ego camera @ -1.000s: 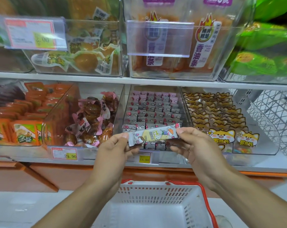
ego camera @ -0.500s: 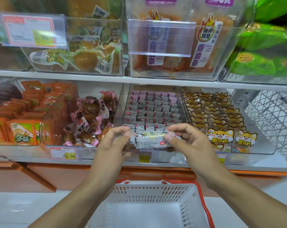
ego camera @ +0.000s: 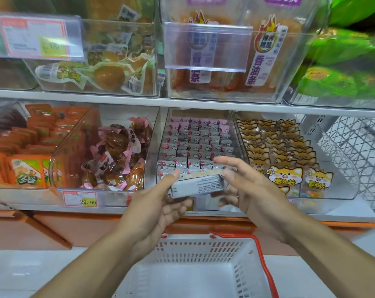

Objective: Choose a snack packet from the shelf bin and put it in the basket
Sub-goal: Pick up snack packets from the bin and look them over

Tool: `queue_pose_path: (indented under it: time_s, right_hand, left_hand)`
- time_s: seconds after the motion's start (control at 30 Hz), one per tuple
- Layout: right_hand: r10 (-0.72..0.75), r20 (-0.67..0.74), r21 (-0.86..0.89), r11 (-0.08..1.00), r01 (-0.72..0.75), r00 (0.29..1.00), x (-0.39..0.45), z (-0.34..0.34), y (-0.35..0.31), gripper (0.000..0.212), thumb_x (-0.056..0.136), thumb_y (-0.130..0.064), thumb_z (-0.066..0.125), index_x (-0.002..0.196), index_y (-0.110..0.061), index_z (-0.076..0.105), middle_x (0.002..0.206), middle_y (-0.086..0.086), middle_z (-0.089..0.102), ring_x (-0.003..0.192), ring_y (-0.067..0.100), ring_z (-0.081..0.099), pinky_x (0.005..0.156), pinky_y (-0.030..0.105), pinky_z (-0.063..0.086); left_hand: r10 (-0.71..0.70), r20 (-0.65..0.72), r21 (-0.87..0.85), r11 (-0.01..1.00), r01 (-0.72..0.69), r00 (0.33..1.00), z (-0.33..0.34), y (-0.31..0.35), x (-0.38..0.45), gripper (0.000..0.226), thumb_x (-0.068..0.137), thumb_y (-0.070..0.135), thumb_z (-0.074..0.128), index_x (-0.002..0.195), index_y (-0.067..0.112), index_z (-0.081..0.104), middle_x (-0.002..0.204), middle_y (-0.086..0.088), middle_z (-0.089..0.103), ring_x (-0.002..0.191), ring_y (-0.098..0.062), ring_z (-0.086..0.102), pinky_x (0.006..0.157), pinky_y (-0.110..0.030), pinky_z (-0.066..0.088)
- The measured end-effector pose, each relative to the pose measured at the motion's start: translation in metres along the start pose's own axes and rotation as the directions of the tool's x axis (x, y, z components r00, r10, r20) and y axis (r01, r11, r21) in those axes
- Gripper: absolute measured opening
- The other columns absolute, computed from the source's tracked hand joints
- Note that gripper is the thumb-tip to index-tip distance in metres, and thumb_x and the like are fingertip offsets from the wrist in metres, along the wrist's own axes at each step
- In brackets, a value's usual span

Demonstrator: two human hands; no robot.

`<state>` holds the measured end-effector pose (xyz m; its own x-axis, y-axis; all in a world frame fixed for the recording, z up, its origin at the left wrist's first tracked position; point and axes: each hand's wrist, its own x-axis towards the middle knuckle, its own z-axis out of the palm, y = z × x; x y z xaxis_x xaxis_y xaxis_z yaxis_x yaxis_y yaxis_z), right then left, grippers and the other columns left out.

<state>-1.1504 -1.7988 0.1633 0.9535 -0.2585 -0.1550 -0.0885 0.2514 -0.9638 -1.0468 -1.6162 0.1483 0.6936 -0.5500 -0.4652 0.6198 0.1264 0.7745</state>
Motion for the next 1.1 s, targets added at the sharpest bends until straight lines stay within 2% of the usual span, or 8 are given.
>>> queue_pose_path:
  time_s: [0.13,0.3,0.47,0.57,0.63,0.7,0.97,1.1]
  right_hand:
    - [-0.14,0.043,-0.075,0.987,0.143,0.989,-0.006,-0.001,0.003,0.049,0.075,-0.012,0.085,0.119,-0.026,0.071,0.122,0.004,0.071,0.099,0.021,0.073,0.079,0.026,0.058]
    - [-0.175,-0.056,-0.056,0.984,0.172,0.983,-0.003,-0.004,0.009,0.04,0.079,-0.016,0.077,0.117,-0.014,0.068,0.105,0.008,0.077,0.087,0.024,0.075,0.073,0.027,0.06]
    - [-0.284,-0.286,-0.179,0.954,0.24,0.915,0.001,-0.016,0.005,0.029,0.081,-0.025,0.077,0.107,-0.016,0.068,0.101,0.005,0.078,0.094,0.025,0.075,0.071,0.025,0.06]
    - [-0.526,-0.337,-0.578,0.77,0.27,0.781,-0.001,-0.035,-0.009,0.02,0.087,-0.027,0.078,0.105,-0.029,0.07,0.092,-0.005,0.076,0.082,0.019,0.072,0.067,0.038,0.062]
    - [-0.584,-0.265,-0.711,0.656,0.254,0.767,-0.002,-0.045,-0.016,0.019,0.087,-0.028,0.078,0.103,-0.036,0.069,0.089,-0.01,0.073,0.079,0.015,0.069,0.068,0.042,0.061]
    - [-0.575,-0.205,-0.755,0.608,0.246,0.792,-0.003,-0.049,-0.018,0.019,0.086,-0.028,0.079,0.098,-0.038,0.068,0.086,-0.014,0.071,0.075,0.01,0.066,0.066,0.031,0.057]
    - [-0.522,-0.031,-0.932,0.323,0.164,0.853,-0.002,-0.044,-0.01,0.021,0.086,-0.038,0.076,0.103,-0.03,0.067,0.092,-0.007,0.062,0.085,0.008,0.055,0.072,0.027,0.044]
    - [-0.477,-0.023,-0.908,0.377,0.181,0.879,0.002,-0.044,-0.005,0.02,0.087,-0.034,0.077,0.101,-0.032,0.064,0.079,-0.016,0.06,0.073,0.0,0.054,0.062,0.013,0.039]
  left_hand:
    - [-0.136,-0.046,0.059,0.989,0.139,0.99,0.006,-0.009,0.001,0.051,0.083,0.055,0.07,0.099,0.006,0.072,0.054,-0.009,0.057,0.045,-0.017,0.062,0.038,-0.023,0.05]
    - [-0.209,-0.015,0.191,0.959,0.208,0.978,0.007,-0.015,0.0,0.055,0.088,0.066,0.06,0.081,0.011,0.062,0.054,-0.011,0.057,0.045,-0.023,0.06,0.037,-0.023,0.042]
    - [0.031,0.032,0.385,0.922,-0.041,0.999,0.014,-0.019,0.0,0.056,0.085,0.067,0.053,0.085,0.014,0.071,0.081,-0.008,0.076,0.067,-0.018,0.072,0.048,-0.024,0.052]
    - [0.41,0.255,0.783,0.444,-0.436,0.876,0.008,-0.03,0.001,0.025,0.088,0.06,0.063,0.102,0.04,0.064,0.103,0.026,0.068,0.099,0.012,0.06,0.076,-0.005,0.046]
    - [0.45,0.497,0.826,0.017,-0.564,0.742,0.004,-0.036,0.003,0.033,0.094,0.052,0.063,0.125,0.046,0.055,0.127,0.038,0.05,0.125,0.023,0.035,0.101,0.001,0.025]
    - [0.372,0.639,0.761,-0.182,-0.623,0.673,0.002,-0.04,0.01,0.05,0.093,0.053,0.06,0.141,0.04,0.049,0.148,0.027,0.04,0.14,0.014,0.019,0.113,-0.003,0.003]
    - [0.228,0.683,0.715,-0.399,-0.574,0.693,0.011,-0.05,0.027,0.079,0.098,0.062,0.047,0.162,0.036,0.008,0.168,0.021,-0.005,0.147,0.003,-0.03,0.113,-0.023,-0.028]
    - [0.186,0.652,0.722,-0.449,-0.527,0.735,0.006,-0.055,0.03,0.082,0.1,0.057,0.045,0.162,0.033,-0.003,0.167,0.018,-0.017,0.143,-0.002,-0.04,0.112,-0.03,-0.03]
